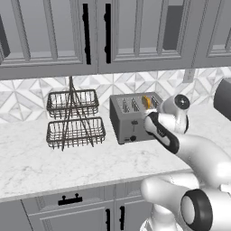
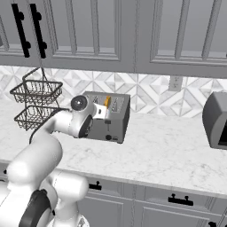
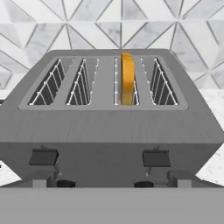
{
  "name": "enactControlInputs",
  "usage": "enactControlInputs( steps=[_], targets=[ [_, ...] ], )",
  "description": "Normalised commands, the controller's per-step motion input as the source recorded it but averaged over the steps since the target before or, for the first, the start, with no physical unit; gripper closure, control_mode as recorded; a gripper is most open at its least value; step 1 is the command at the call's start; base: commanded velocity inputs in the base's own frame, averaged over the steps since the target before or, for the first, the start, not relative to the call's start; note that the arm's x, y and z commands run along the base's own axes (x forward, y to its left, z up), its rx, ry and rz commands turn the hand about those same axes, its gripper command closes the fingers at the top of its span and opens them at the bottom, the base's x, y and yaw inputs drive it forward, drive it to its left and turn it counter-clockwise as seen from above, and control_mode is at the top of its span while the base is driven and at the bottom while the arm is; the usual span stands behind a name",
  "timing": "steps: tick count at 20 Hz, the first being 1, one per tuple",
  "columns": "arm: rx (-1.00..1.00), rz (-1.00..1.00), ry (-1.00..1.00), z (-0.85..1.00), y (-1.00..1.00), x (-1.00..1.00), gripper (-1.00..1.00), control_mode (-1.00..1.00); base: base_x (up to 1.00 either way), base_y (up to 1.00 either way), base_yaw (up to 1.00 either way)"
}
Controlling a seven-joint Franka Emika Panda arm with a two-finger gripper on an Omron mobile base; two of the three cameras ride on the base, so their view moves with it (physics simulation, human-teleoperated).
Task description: Start the toaster. Once the lever pops up, take the bread to the plate on the dining counter.
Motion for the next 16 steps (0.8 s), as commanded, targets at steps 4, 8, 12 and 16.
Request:
enactControlInputs(
  steps=[4, 8, 12, 16],
  targets=[
    [0.0, 0.0, 0.0, -0.24, 0.0, 0.34, -1.0, -1.0, 0.0, 0.0, 0.0],
    [0.0, 0.0, 0.0, -0.06, -0.06, 0.18, -1.0, -1.0, 0.0, 0.0, 0.0],
    [0.0, 0.01, 0.0, 0.0, -0.13, 0.01, -1.0, -1.0, 0.0, 0.0, 0.0],
    [0.0, 0.01, 0.0, -0.12, -0.1, 0.01, -1.0, -1.0, 0.0, 0.0, 0.0]
  ],
)
